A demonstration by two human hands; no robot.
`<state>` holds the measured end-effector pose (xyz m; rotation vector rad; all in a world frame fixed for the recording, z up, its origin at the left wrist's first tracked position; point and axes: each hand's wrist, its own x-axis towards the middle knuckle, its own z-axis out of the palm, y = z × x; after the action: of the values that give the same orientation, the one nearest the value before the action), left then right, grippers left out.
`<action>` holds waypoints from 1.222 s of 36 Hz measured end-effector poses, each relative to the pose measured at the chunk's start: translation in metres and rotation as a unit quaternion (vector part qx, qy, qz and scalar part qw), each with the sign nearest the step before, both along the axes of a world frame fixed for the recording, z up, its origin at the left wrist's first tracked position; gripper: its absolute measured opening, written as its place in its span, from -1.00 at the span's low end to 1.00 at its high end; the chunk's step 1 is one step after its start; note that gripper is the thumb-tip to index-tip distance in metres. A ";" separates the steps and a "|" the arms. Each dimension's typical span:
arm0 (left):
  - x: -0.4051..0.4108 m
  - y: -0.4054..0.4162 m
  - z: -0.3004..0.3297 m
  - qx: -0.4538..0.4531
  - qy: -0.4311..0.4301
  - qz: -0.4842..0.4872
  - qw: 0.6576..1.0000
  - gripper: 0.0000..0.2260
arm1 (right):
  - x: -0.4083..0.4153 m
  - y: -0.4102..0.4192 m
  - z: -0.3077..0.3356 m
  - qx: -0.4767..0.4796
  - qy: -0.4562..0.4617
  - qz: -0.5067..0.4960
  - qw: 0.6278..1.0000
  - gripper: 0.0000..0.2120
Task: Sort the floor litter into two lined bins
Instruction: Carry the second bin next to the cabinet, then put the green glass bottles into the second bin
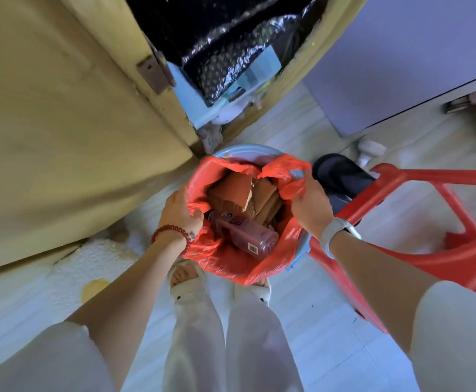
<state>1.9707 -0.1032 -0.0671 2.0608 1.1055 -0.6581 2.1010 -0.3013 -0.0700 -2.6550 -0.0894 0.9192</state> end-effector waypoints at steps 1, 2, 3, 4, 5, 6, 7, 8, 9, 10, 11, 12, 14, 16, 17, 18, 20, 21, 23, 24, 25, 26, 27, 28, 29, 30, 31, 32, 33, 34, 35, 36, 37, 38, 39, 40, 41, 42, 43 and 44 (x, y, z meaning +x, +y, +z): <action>0.001 0.000 0.006 0.003 0.003 -0.008 1.000 -0.45 | -0.003 0.002 0.007 -0.017 0.011 0.000 1.000 -0.39; 0.002 0.000 0.013 0.008 0.005 -0.015 1.000 -0.47 | -0.005 0.003 0.015 -0.031 0.018 -0.002 0.999 -0.38; 0.002 0.000 0.020 0.015 0.006 -0.022 1.000 -0.50 | -0.007 0.004 0.025 -0.036 0.026 -0.006 0.999 -0.39; 0.003 -0.001 0.030 0.021 0.006 -0.024 0.999 -0.53 | -0.007 0.006 0.036 -0.025 0.032 -0.011 0.999 -0.41; 0.003 -0.001 0.042 0.025 0.004 -0.020 0.999 -0.57 | -0.006 0.009 0.049 -0.004 0.036 -0.016 0.999 -0.46; 0.004 -0.002 0.056 0.024 -0.001 -0.012 1.000 -0.60 | -0.005 0.012 0.064 0.019 0.043 -0.021 0.999 -0.53; 0.004 -0.003 0.072 0.023 -0.014 -0.004 1.000 -0.63 | -0.004 0.016 0.080 0.036 0.053 -0.020 0.998 -0.61; 0.005 -0.004 0.088 0.017 -0.030 0.001 0.999 -0.65 | -0.002 0.020 0.099 0.048 0.062 -0.010 0.997 -0.66; 0.004 -0.005 0.106 0.009 -0.049 0.001 0.999 -0.67 | -0.003 0.024 0.119 0.055 0.071 0.001 0.996 -0.69; 0.004 -0.007 0.126 0.003 -0.068 -0.001 0.998 -0.69 | -0.004 0.027 0.138 0.069 0.075 0.004 0.995 -0.69; 0.004 -0.007 0.146 0.002 -0.085 -0.002 0.996 -0.71 | -0.007 0.031 0.158 0.093 0.084 -0.005 0.992 -0.70; 0.003 -0.009 0.169 0.005 -0.102 -0.001 0.995 -0.72 | -0.010 0.033 0.178 0.122 0.094 -0.019 0.988 -0.70; -0.001 -0.009 0.217 0.013 -0.133 0.013 0.991 -0.72 | -0.016 0.040 0.223 0.165 0.106 -0.026 0.980 -0.72; -0.009 -0.007 0.266 0.010 -0.157 0.037 0.987 -0.71 | -0.021 0.049 0.271 0.192 0.116 -0.004 0.975 -0.72; -0.014 -0.006 0.289 0.008 -0.168 0.054 0.984 -0.71 | -0.023 0.055 0.292 0.203 0.115 0.011 0.972 -0.73; -0.020 -0.004 0.308 0.008 -0.176 0.073 0.982 -0.71 | -0.025 0.060 0.312 0.213 0.114 0.025 0.970 -0.74; -0.032 0.004 0.345 0.014 -0.192 0.103 0.976 -0.72 | -0.026 0.071 0.345 0.227 0.101 0.051 0.967 -0.76; -0.038 0.010 0.361 0.018 -0.201 0.115 0.973 -0.72 | -0.026 0.079 0.359 0.233 0.092 0.062 0.966 -0.77; -0.051 0.027 0.390 0.031 -0.220 0.148 0.964 -0.73 | -0.027 0.097 0.383 0.246 0.087 0.087 0.961 -0.78; -0.057 0.036 0.403 0.045 -0.232 0.168 0.957 -0.74 | -0.028 0.109 0.396 0.255 0.087 0.098 0.958 -0.80; -0.063 0.047 0.415 0.063 -0.247 0.189 0.948 -0.75 | -0.029 0.122 0.408 0.269 0.086 0.099 0.954 -0.81; -0.069 0.058 0.427 0.083 -0.263 0.207 0.939 -0.76 | -0.031 0.137 0.421 0.287 0.085 0.099 0.949 -0.82; -0.075 0.070 0.438 0.101 -0.277 0.221 0.930 -0.77 | -0.032 0.152 0.430 0.302 0.086 0.103 0.944 -0.81; -0.079 0.082 0.447 0.116 -0.286 0.232 0.922 -0.77 | -0.033 0.168 0.440 0.313 0.086 0.114 0.939 -0.79; -0.084 0.094 0.455 0.127 -0.291 0.244 0.916 -0.77 | -0.034 0.185 0.449 0.322 0.083 0.128 0.934 -0.77; -0.088 0.107 0.462 0.137 -0.295 0.258 0.910 -0.76 | -0.036 0.202 0.458 0.332 0.078 0.140 0.929 -0.76; -0.092 0.120 0.469 0.149 -0.298 0.273 0.902 -0.76 | -0.038 0.220 0.467 0.345 0.072 0.148 0.924 -0.75; -0.095 0.133 0.475 0.165 -0.302 0.289 0.893 -0.75 | -0.041 0.238 0.476 0.357 0.060 0.158 0.919 -0.75; -0.097 0.146 0.480 0.182 -0.305 0.310 0.882 -0.74 | -0.043 0.257 0.484 0.369 0.044 0.171 0.913 -0.75; -0.099 0.160 0.486 0.199 -0.310 0.336 0.867 -0.72 | -0.045 0.275 0.492 0.376 0.027 0.185 0.908 -0.74; -0.101 0.173 0.492 0.210 -0.314 0.366 0.850 -0.67 | -0.048 0.294 0.500 0.383 0.012 0.195 0.903 -0.74; -0.102 0.187 0.497 0.217 -0.321 0.396 0.833 -0.59 | -0.050 0.312 0.507 0.390 -0.001 0.205 0.898 -0.72; -0.104 0.200 0.502 0.218 -0.328 0.420 0.818 -0.50 | -0.052 0.330 0.513 0.397 -0.014 0.214 0.892 -0.69; -0.104 0.213 0.506 0.217 -0.340 0.434 0.806 -0.40 | -0.054 0.348 0.520 0.405 -0.027 0.222 0.887 -0.65; -0.105 0.225 0.510 0.214 -0.354 0.438 0.798 -0.31 | -0.055 0.365 0.525 0.410 -0.035 0.229 0.882 -0.59; -0.103 0.238 0.513 0.209 -0.370 0.435 0.794 -0.24 | -0.056 0.382 0.531 0.415 -0.037 0.236 0.878 -0.52; -0.101 0.249 0.516 0.201 -0.382 0.430 0.793 -0.19 | -0.057 0.398 0.536 0.420 -0.036 0.248 0.872 -0.45; -0.098 0.260 0.518 0.193 -0.394 0.422 0.793 -0.17 | -0.058 0.412 0.542 0.424 -0.036 0.264 0.866 -0.40; -0.094 0.270 0.521 0.182 -0.402 0.415 0.795 -0.20 | -0.058 0.426 0.545 0.424 -0.035 0.281 0.860 -0.36; -0.090 0.279 0.523 0.170 -0.410 0.411 0.796 -0.27 | -0.058 0.438 0.548 0.422 -0.031 0.293 0.857 -0.36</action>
<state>1.8807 0.1756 0.4556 1.5551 1.4201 0.8504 2.0428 0.1362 0.4782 -1.8136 -1.0966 0.7020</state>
